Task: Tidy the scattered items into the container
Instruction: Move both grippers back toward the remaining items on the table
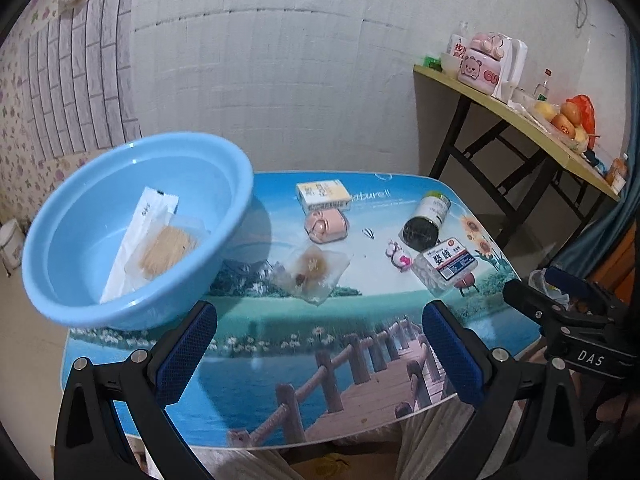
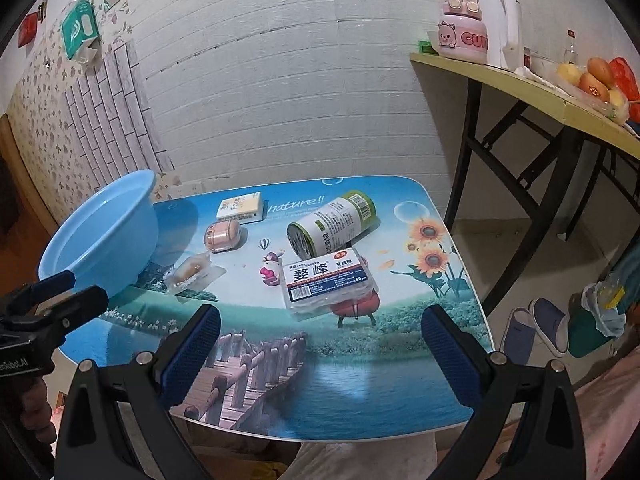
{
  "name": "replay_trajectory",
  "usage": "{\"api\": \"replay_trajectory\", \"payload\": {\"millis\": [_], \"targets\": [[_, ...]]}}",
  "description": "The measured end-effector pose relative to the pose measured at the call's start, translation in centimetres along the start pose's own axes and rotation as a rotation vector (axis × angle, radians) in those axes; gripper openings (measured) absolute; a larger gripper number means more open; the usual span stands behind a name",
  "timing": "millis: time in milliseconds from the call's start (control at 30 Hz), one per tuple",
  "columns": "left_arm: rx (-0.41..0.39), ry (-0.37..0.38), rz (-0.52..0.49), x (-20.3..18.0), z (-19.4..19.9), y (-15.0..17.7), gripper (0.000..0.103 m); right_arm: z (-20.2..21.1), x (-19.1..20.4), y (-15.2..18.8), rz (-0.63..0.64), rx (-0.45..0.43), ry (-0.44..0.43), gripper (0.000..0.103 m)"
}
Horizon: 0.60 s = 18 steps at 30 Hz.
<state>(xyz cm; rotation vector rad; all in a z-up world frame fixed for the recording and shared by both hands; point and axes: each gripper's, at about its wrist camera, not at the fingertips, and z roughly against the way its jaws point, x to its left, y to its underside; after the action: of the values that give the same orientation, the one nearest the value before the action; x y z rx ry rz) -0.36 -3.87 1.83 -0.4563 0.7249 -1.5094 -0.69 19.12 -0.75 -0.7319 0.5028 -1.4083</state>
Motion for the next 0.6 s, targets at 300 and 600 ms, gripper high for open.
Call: {"api": "replay_trajectory", "payload": {"millis": [300, 600], "targets": [[0.031, -0.018, -0.014, -0.7, -0.7, 0.3, 0.103, -0.5, 0.1, 0.5, 0.002, 0.014, 0.000, 0.101], [0.051, -0.016, -0.031, -1.3, -1.6, 0.3, 0.103, -0.7, -0.3, 0.6, -0.013, 0.021, 0.010, 0.101]]}}
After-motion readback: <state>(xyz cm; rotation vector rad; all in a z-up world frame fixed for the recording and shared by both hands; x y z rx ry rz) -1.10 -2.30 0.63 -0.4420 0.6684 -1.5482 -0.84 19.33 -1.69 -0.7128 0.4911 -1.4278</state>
